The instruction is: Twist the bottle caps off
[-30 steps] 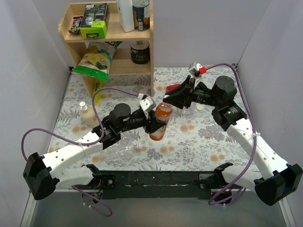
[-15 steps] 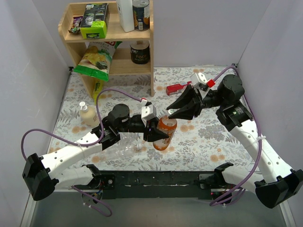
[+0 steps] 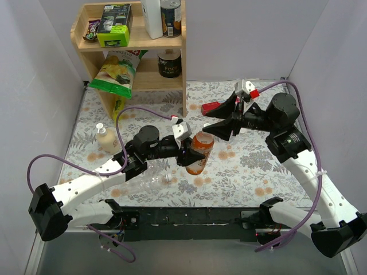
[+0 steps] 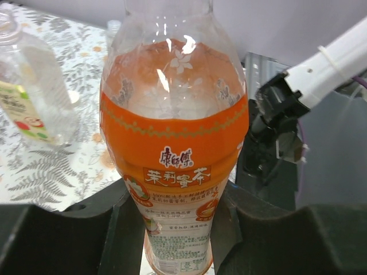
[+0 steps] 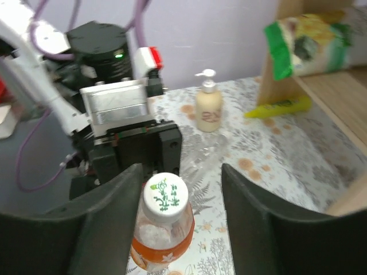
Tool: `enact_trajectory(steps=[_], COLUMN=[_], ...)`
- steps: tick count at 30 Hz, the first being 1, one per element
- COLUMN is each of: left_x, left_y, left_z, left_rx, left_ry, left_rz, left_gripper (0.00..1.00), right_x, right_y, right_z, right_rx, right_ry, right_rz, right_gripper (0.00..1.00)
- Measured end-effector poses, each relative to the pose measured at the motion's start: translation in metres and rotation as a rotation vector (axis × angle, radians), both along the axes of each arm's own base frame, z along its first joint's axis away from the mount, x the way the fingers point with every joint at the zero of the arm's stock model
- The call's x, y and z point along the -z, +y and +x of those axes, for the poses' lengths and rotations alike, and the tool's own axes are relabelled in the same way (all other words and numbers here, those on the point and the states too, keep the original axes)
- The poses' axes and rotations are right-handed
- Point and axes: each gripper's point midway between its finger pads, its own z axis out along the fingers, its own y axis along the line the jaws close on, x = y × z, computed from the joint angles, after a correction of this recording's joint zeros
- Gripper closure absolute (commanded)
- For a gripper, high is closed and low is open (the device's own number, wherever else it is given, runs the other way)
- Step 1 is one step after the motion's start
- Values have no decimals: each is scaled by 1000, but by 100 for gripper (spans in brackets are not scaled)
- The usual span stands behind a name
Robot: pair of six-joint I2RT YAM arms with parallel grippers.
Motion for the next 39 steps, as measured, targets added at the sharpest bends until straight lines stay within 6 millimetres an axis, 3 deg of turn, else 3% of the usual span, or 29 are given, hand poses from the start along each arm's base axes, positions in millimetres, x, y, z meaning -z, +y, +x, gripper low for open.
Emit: enact_trajectory(steps=[2,6,11,19,27,39], left_x=[0,4,12,19,35,34], left_y=[0,1,8,16,21,20], left_z=[9,26,46,75,82,84], left_rx=[-50,-140,-264,-434,-487,-495], left_ry=[1,13,37,68,96,100], left_rz=[4,21,44,90,142,145], left_gripper=[69,69,69,70,70,70], right_x=[-2,-3,18,26,40,47], right_y=[-5,-12,-15,-8,5,16], right_z=[13,33,48,54,63,70], right_rx=[107,247,352,441,495,503], right_ry=[19,69,189,291,354,383], right_rz=[7,29,41,66,50,36], right_gripper=[23,21,22,25,28,30])
